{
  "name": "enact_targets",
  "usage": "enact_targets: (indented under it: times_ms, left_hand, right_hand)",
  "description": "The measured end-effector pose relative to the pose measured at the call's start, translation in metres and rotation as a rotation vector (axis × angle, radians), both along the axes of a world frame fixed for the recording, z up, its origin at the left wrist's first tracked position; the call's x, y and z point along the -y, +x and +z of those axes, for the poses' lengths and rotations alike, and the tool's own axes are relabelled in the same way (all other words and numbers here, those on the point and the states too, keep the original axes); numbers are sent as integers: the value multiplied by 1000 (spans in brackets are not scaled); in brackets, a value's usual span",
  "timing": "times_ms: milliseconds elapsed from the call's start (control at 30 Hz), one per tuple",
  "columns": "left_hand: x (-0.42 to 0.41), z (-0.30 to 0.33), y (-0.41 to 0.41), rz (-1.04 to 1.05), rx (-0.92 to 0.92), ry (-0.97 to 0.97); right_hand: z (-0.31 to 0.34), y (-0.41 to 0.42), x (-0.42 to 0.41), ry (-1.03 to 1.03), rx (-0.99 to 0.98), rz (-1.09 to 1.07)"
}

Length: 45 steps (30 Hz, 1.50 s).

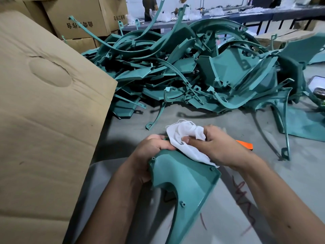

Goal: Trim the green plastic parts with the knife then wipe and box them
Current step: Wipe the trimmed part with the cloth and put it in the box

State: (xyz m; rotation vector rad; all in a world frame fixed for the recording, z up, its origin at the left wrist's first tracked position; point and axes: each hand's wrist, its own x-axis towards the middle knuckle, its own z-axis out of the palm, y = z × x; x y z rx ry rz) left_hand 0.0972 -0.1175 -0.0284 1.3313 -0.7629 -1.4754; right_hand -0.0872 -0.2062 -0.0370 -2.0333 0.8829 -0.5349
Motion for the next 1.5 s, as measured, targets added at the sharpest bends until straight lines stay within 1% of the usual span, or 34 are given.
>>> enact_targets:
  times_ms: [100,167,200,233,333,367,433,500,533,600,633,667,733,833,900,967,1000,1067,1100,1200,1233,1267,1333,1367,1433,1467,1500]
  left_hand:
    - [2,-2,2,75,9,-12]
    - [3,-3,5,84,9,-31]
    - [2,-2,7,77,-3,-49]
    - [2,-1,8,59,-17,-71]
    - [-4,7,13,-27,-37,-115]
    - [-6,7,16,-36,-39,-120]
    - [-7,6,17,-36,-42,-122]
    - [-7,6,10,-77,-17,-110]
    - [-8,6,5,-104,-10,-101]
    - [-6,5,0,-113,15,-82]
    - [-6,4,1,-88,31,-68]
    - [-5,4,4,-59,40,-54]
    - [-4,5,9,7,29,-55]
    - [-4,7,9,49,0,-96]
    - [-6,10,11,22,-27,-128]
    - [-9,10,18,28,-84,-147]
    - [-9,10,21,49,-105,-156]
    - [-8,8,25,78,-118,-170]
    - [-8,8,24,78,-114,-172]
    - [-7,9,22,83,-95,-158]
    - [-7,8,24,118,-89,-155]
    - [-8,8,26,168,-89,-154]
    - [-8,4,35,304,-166,-122]
    - [-8,3,40,368,-229,-121]
    - [-5,2,47,491,-326,-138]
    - [-3,3,47,541,-362,-143]
    - [-1,2,47,585,-388,-140]
  right_hand:
    - [2,-1,-2,-48,23,-30]
    - [2,0,-4,-49,49,-42]
    - [1,2,-5,-31,93,-70]
    - [-1,4,-6,4,169,-130]
    - [2,5,-5,192,495,-389]
    - [4,3,-3,251,561,-426]
    - [6,0,-1,343,615,-384]
    - [3,0,-3,450,553,-255]
    - [0,2,-7,466,454,-179]
    - [-6,2,-10,308,148,-72]
    - [-8,1,-8,223,43,-48]
    - [-8,0,-4,204,4,-66]
    - [-7,-2,2,215,13,-105]
    - [-4,1,-3,144,131,-117]
    - [-1,7,-7,207,369,-256]
    - [4,5,-3,349,654,-391]
    - [7,0,0,377,726,-416]
    - [9,-6,1,313,691,-399]
    - [7,-6,-1,292,636,-356]
    - [0,-2,-5,356,402,-136]
    - [-2,-3,-4,354,345,-83]
    - [-1,-5,-2,337,327,-55]
    - [2,-13,2,269,332,-63]
    - [2,-17,3,192,301,-104]
    - [1,-16,4,-91,109,-166]
    - [0,-13,2,-223,-5,-139]
    - [-1,-10,0,-308,-100,-84]
